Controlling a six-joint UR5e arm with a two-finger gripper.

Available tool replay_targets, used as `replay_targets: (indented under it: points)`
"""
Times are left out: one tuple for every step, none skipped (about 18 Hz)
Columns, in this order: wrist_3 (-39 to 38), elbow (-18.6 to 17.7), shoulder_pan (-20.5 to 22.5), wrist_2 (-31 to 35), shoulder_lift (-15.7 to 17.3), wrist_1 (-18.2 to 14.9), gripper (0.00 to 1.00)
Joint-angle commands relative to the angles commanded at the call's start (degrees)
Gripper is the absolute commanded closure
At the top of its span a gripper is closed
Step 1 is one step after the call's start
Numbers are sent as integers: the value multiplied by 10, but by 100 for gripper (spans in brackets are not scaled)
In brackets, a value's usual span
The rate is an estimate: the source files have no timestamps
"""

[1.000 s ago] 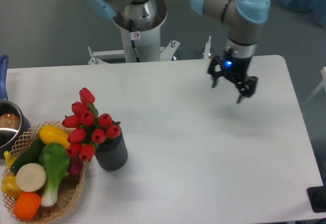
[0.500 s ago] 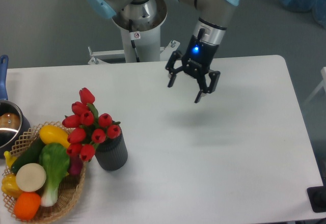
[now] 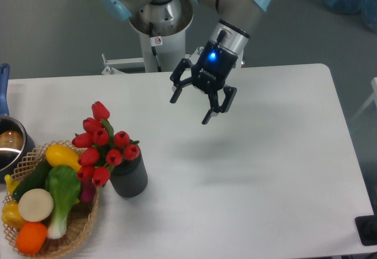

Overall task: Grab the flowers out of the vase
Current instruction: 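Move the open gripper across the table toward the red tulip stems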

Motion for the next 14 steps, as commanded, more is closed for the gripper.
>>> replay_targets:
  points:
    - [-21, 11, -7, -2, -9, 0, 0]
    - [-33, 24, -20, -2, -21, 1, 0]
    - [-37, 39, -32, -1, -37, 0, 0]
    - [-37, 47, -40, -2, -50, 1, 0]
    - [-38, 56, -51, -1, -61, 2, 0]
    - [-40, 61, -62, 1, -71, 4, 0]
    - [-44, 62, -67, 2, -78, 7, 0]
    - [-49, 61, -72, 3, -80, 8, 0]
    - [-51, 62, -81, 3, -86, 8, 0]
    - [-52, 62, -86, 4, -89, 8, 0]
    - [-52, 61, -90, 4, -91, 8, 0]
    - [-52, 58, -95, 3, -91, 8, 0]
    - [-52, 56, -103, 3, -94, 8, 0]
    - [-52, 55, -106, 3, -95, 8, 0]
